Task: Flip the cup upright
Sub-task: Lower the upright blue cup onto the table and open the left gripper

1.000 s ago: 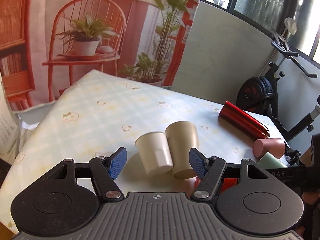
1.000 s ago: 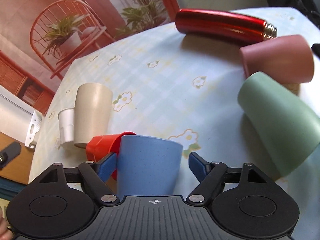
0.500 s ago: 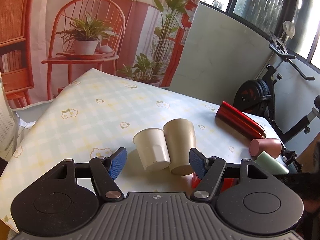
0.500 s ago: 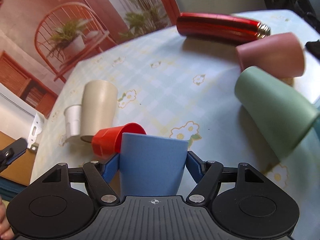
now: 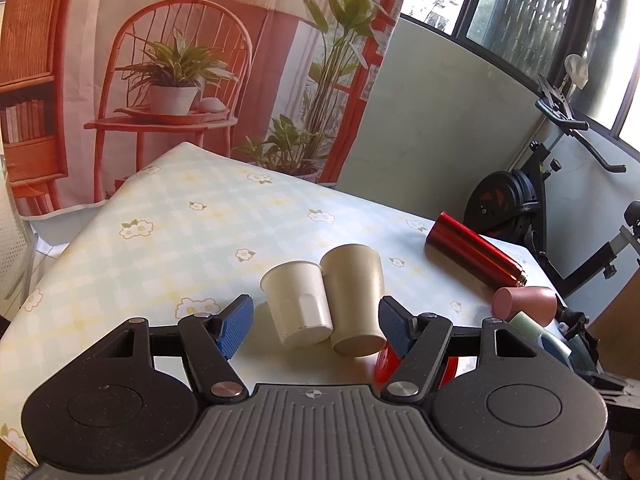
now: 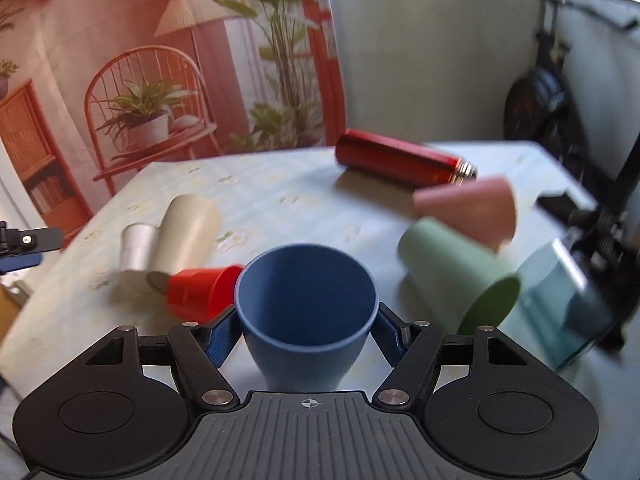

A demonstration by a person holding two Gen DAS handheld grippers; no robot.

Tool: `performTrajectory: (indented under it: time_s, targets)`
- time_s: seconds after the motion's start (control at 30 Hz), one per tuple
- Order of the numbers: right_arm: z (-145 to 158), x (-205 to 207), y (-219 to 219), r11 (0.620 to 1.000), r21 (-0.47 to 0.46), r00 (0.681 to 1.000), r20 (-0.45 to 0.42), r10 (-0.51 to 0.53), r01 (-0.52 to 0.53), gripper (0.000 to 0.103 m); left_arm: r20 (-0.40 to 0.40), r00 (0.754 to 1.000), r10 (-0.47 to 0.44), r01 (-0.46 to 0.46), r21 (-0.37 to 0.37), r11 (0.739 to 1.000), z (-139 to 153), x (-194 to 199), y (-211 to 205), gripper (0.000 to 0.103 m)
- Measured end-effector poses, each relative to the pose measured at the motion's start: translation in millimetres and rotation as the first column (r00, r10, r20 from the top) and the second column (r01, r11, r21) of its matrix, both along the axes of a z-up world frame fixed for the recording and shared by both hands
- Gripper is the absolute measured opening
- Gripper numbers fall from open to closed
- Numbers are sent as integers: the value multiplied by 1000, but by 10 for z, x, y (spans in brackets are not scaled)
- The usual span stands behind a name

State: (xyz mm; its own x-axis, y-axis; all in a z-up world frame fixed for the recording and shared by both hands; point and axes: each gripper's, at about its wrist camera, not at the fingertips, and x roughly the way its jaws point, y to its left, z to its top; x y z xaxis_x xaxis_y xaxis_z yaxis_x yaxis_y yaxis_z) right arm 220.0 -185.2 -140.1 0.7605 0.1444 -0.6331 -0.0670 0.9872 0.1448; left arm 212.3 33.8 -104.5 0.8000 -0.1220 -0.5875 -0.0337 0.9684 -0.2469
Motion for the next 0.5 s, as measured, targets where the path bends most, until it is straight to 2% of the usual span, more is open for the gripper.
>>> performTrajectory:
  time_s: [0.13, 0.3, 0.5]
  targets:
    - [-76, 109, 28, 998, -58, 999, 31, 15, -13, 66, -2, 1000, -2, 2, 6, 1000, 0, -3, -2, 72]
    - [-141, 155, 150, 983, -185, 999, 50, 21, -12, 66, -7, 1000, 4, -4, 11, 1000, 4, -4, -9, 72]
    - [-154, 137, 184, 981, -192, 998, 57, 19, -8, 66, -14, 1000, -3, 3, 11, 1000, -11, 8, -46, 72]
